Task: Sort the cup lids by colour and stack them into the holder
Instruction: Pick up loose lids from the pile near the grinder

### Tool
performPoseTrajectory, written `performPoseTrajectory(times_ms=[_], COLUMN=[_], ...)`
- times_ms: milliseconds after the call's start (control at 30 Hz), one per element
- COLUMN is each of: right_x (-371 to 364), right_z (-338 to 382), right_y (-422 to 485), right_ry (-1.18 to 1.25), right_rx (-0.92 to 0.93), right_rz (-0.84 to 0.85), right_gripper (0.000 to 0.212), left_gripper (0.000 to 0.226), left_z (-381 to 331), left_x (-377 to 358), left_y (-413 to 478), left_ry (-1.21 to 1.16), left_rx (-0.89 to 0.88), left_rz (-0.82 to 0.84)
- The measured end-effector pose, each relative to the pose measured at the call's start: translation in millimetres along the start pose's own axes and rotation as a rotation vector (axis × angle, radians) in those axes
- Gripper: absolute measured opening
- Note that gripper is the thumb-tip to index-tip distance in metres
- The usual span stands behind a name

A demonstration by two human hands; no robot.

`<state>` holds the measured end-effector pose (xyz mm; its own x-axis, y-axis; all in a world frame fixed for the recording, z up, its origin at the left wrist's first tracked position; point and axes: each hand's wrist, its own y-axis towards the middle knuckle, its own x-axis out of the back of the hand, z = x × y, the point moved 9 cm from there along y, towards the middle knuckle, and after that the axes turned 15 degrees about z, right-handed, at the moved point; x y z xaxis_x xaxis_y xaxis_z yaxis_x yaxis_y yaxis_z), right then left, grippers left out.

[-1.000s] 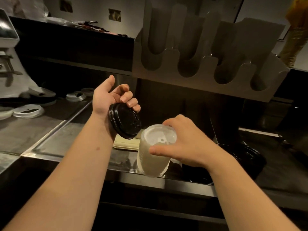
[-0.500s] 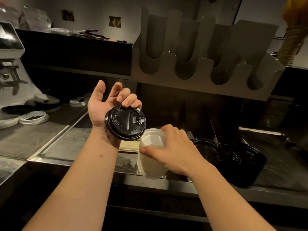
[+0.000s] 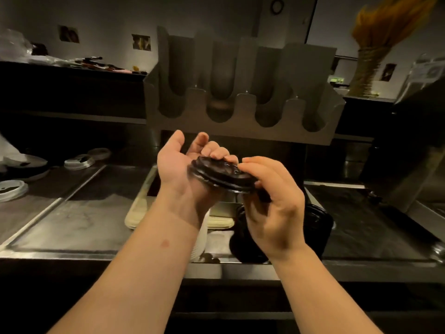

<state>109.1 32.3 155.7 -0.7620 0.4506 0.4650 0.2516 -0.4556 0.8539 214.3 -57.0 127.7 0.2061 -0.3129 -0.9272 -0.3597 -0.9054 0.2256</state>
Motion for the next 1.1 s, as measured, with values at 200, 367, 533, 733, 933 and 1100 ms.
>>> performPoseTrajectory(times_ms=[200,367,533,733,933,1100], right_x=[77.6,134.2,116.4,86.3,73.8,69.0], right_z=[-115.5,-178.2,-203.5,-207.0,-211.2,-219.1], right_y=[-41.3,-89.8,-96.7,-90.7,-92.9,-96.6], right_ry=[0.171,0.189,0.007,-0.033,-0.177,-0.245], right_rx=[-0.758,-1.123,-1.162,-1.162,-1.187,-1.191], right_rz=[0.002,-0.012,0.210,0.466,0.628,0.712], right_gripper=[0.011,0.020,0.047,0.018,0.018,0.017], left_gripper=[0.034,0.015,0.052,0.067,0.063,0.067], left_z=[67.5,86.0,121.0,123.5,155.4,155.8], left_x=[-0.4,-7.6,4.5,3.1,20.4,28.8], left_y=[5.9,27.6,41.3,45.7,46.4,50.1], left_ry=[0.646,1.448,2.205,2.295,2.419,2.443], left_rx=[0.124,0.055,0.258,0.409,0.688,0.703], left_rz=[-0.124,0.041,0.229,0.302,0.464,0.417])
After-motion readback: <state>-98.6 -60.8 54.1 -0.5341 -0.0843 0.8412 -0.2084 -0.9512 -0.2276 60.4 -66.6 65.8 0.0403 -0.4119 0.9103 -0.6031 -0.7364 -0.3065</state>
